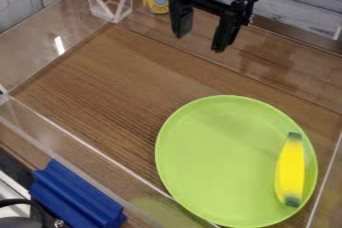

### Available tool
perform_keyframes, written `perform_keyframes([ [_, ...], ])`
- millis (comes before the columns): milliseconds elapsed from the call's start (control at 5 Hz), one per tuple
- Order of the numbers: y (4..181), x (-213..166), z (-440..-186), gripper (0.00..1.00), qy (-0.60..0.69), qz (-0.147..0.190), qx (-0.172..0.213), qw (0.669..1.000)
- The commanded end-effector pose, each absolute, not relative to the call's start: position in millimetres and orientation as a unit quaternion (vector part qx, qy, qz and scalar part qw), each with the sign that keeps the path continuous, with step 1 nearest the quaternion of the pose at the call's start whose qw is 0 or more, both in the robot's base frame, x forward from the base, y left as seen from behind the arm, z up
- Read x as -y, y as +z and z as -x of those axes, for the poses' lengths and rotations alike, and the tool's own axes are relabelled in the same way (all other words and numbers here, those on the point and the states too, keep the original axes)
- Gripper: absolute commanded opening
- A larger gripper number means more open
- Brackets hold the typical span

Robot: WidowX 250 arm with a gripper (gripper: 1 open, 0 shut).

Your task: Put the banana in the green plate

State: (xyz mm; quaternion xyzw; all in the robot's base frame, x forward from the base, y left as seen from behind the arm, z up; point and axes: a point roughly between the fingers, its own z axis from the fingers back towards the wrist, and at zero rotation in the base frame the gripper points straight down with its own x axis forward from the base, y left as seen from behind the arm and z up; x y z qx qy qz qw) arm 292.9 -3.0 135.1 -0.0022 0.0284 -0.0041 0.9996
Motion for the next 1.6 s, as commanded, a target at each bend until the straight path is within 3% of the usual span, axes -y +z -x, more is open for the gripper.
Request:
perform_keyframes([
  [0,130.0,20,-283,1.00,-0.002,0.007,-0.032,0.999],
  [400,126.5,87,-255,1.00,-0.005,0.018,-0.020,1.000],
  [800,104.3,139,-245,1.00,-0.015,0.030,-0.003,0.999],
  [1400,74.9,152,-250,1.00,-0.012,0.041,-0.004,0.999],
])
